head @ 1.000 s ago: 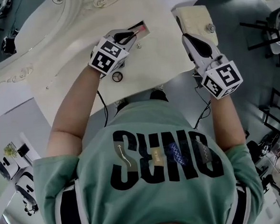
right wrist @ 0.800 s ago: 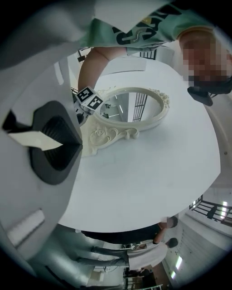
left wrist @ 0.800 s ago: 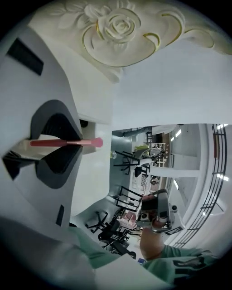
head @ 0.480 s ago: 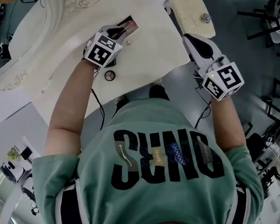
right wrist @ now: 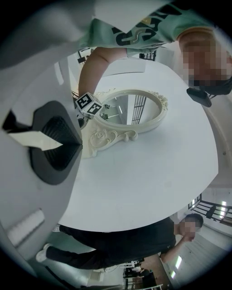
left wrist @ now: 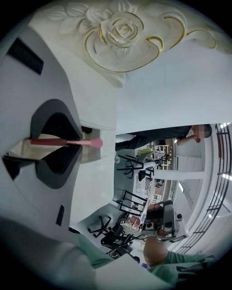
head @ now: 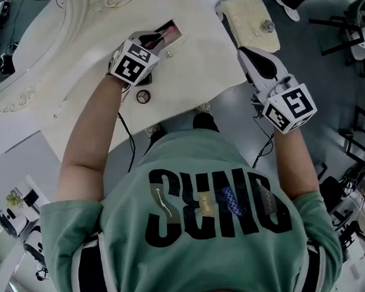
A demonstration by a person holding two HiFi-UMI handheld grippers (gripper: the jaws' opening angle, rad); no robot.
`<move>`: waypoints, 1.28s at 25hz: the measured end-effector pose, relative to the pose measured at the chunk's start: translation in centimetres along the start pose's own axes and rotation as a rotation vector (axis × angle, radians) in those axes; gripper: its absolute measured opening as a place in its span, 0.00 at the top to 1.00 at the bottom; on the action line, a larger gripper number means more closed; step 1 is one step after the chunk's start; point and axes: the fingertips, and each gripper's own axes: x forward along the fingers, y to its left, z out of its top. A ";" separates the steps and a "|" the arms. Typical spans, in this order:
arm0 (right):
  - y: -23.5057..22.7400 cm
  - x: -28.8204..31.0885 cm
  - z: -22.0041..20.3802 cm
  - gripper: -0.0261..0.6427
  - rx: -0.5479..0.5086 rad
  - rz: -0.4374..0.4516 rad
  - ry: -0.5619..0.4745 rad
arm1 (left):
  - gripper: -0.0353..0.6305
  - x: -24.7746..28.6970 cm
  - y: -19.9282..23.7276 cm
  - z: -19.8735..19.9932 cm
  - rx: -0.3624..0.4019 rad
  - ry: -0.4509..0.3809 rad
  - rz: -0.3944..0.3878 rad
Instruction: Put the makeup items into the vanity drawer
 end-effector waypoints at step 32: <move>9.3 4.8 6.0 0.95 -0.112 0.146 -0.029 | 0.88 -18.1 0.9 0.4 -0.191 -0.318 0.127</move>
